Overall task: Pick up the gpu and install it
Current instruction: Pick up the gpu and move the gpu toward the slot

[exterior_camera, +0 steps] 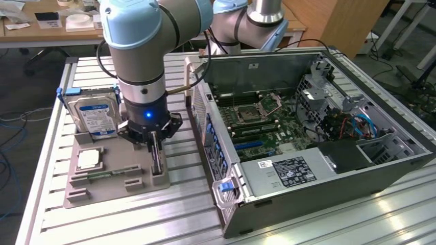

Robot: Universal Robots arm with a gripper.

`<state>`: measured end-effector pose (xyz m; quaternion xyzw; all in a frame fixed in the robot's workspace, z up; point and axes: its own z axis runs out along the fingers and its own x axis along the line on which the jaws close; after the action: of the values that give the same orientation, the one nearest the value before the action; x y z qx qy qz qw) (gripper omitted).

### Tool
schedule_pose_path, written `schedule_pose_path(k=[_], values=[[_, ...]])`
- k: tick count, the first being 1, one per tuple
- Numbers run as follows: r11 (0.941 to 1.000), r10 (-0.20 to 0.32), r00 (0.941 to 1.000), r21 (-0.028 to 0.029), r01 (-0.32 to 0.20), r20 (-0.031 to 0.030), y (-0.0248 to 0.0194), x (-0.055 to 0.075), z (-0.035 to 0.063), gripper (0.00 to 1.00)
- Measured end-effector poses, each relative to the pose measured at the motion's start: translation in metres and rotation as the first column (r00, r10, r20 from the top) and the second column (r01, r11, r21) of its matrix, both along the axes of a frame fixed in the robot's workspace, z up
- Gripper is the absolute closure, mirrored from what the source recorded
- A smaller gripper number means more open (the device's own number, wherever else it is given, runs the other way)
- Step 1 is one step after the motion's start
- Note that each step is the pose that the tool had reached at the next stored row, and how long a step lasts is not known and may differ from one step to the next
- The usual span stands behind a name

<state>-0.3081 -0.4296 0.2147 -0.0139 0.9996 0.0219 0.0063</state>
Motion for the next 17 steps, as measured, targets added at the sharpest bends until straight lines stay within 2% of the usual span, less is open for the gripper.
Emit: schedule_pose_path(k=[4, 7, 12, 17], values=[[1.0, 0.0, 1.0, 0.0004, 0.0, 0.0001, 0.0, 0.001, 0.0003, 0.72], [1.0, 0.0, 1.0, 0.0026, 0.0, -0.0001, 0.0001, 0.001, 0.0053, 0.72], [1.0, 0.0, 1.0, 0.0033, 0.0, -0.0002, 0.0, 0.001, 0.01, 0.72], [1.0, 0.0, 1.0, 0.0098, 0.0, -0.0001, -0.0002, 0.001, 0.0133, 0.72]])
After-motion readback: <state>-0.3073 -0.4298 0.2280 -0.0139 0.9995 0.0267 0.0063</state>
